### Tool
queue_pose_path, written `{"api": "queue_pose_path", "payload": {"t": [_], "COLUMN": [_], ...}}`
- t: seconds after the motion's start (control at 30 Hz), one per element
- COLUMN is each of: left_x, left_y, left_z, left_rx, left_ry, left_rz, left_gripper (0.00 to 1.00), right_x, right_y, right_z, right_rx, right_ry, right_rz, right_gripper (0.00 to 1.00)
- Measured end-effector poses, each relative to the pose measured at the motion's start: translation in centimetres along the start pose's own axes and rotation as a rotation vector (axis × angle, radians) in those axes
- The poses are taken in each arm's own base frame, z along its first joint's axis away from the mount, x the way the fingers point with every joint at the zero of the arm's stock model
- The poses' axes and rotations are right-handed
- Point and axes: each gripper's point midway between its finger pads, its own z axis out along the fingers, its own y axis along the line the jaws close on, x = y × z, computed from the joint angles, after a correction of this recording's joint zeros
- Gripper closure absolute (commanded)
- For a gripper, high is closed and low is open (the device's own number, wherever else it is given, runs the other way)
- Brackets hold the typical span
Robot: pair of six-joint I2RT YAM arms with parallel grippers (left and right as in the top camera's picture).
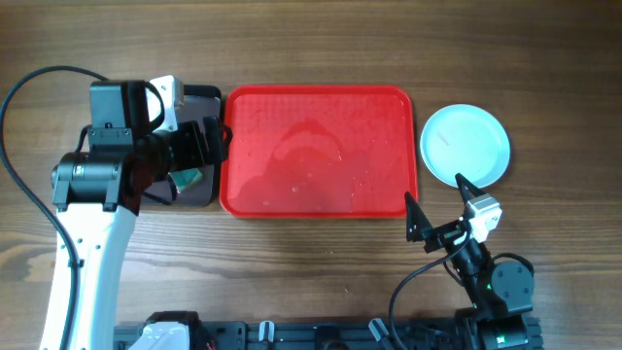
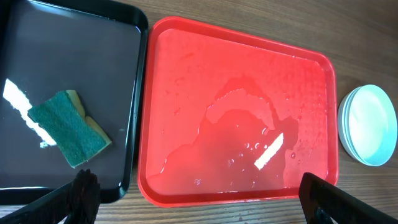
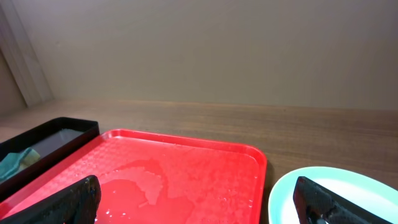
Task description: Clean dirty plates on tray and stack at the side
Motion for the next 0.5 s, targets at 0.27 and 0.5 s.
{"api": "queue_pose_path", "payload": {"t": [0.27, 0.5], "left_x": [0.0, 0.0], "left_y": [0.0, 0.0], "left_z": [0.0, 0.0], "left_rx": [0.0, 0.0], "left_ry": [0.0, 0.0], "left_rz": [0.0, 0.0], "left_gripper": [0.0, 0.0], "right_x": [0.01, 0.01], "right_y": [0.0, 0.0], "right_z": [0.0, 0.0], "right_rx": [0.0, 0.0], "right_ry": [0.0, 0.0], "right_rz": [-0.006, -0.006], "right_gripper": [0.0, 0.0]}}
